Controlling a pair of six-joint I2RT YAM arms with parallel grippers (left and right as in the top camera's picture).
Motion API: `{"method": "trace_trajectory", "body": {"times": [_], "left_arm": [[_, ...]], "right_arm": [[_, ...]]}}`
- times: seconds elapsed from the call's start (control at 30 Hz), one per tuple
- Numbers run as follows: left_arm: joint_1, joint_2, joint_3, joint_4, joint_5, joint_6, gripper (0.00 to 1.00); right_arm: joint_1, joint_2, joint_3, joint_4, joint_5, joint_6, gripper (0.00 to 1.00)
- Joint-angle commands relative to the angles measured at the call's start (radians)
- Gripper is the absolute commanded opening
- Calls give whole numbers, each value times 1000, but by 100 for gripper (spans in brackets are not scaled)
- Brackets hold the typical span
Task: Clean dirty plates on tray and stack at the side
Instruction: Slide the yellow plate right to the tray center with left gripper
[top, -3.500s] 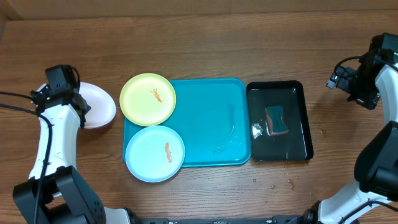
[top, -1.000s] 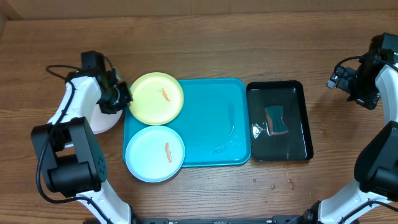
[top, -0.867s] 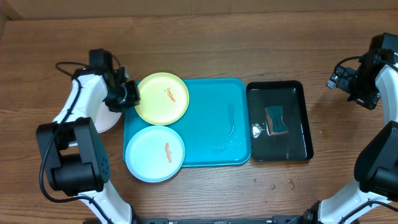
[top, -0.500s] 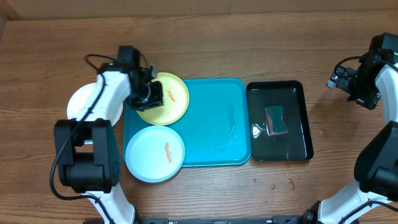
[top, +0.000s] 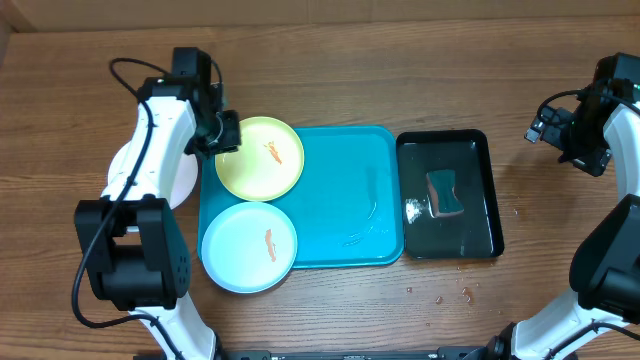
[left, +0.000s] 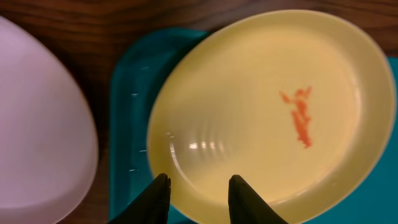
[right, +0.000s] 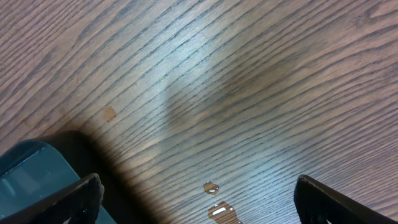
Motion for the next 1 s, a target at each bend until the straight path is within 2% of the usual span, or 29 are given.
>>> {"method": "trace_trajectory", "body": {"times": [0.0,0.37,0.63,0.8,0.97], "left_arm": [[15,10,-3,4,-122,11,33],[18,15,-132,145,-125,11,34],[18,15,-206,217,-122,-17,30],[16,15,-230,242,-106,-31,21],[16,15,-232,241,-106,-31,19]], "right_arm": [[-2,-21,22,3,-1,0,100],[-2,-21,22,3,-1,0,100],[-2,-21,22,3,-1,0,100],[-2,-21,22,3,-1,0,100],[-2,-21,22,3,-1,0,100]]}}
